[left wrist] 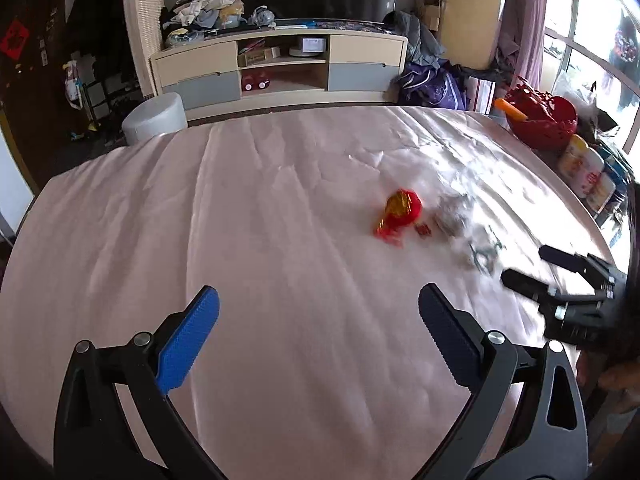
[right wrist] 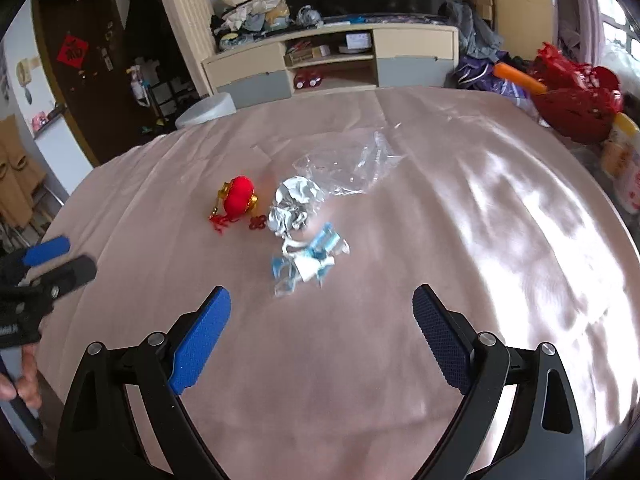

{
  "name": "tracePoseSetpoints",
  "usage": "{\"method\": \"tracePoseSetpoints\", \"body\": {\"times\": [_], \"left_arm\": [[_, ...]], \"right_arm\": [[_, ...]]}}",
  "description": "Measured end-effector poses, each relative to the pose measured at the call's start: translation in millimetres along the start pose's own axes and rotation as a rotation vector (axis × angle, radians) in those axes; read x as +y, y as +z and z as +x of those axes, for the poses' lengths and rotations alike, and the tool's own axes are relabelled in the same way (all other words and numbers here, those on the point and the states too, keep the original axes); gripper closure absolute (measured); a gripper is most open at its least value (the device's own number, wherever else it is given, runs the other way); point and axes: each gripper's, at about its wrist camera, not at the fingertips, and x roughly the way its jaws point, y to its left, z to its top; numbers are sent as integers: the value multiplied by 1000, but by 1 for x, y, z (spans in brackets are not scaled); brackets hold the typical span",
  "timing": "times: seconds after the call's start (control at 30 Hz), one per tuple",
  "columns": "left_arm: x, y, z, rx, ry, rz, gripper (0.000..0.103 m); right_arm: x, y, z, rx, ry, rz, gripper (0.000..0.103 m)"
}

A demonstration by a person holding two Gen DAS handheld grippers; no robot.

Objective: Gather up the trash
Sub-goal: 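Grasp the red lantern with the left tool while the right grasps the blue foil wrapper, then carry the red lantern and blue wrapper into the black bin and open both tools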

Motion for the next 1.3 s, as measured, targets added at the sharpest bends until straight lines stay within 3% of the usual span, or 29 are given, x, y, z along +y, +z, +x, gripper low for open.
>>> {"method": "tracePoseSetpoints", "body": {"times": [0.13,0.23,0.3,0.37,0.43,0.57,0.73,0.87,0.9,1.03,1.3], "left_arm": [[-7,24,20,-3,-26,7,12],[-18,37,38,19,-71,27,20],[-27,43,52,44,-96,42,22],[-34,46,62,69,-115,51,22],[-39,48,76,98,-127,53,24],[-50,48,95,138,-135,72,39],[-59,53,108,152,-143,81,43],[-66,55,115,178,-158,85,68],[-68,56,116,186,-157,90,71],[-71,54,105,179,-152,101,71],[-62,40,35,104,-94,113,71]], "right_arm": [[4,11,14,9,-18,-25,13],[6,15,22,24,-22,-28,25],[6,17,25,30,-24,-30,27],[7,18,29,37,-22,-36,39],[8,17,31,42,-10,-36,41],[8,14,32,41,5,-53,66],[6,12,30,42,32,-60,79],[5,9,25,39,38,-66,83],[4,8,22,39,39,-66,83],[1,4,10,31,34,-61,84],[9,-5,-34,-29,34,-61,84]]}}
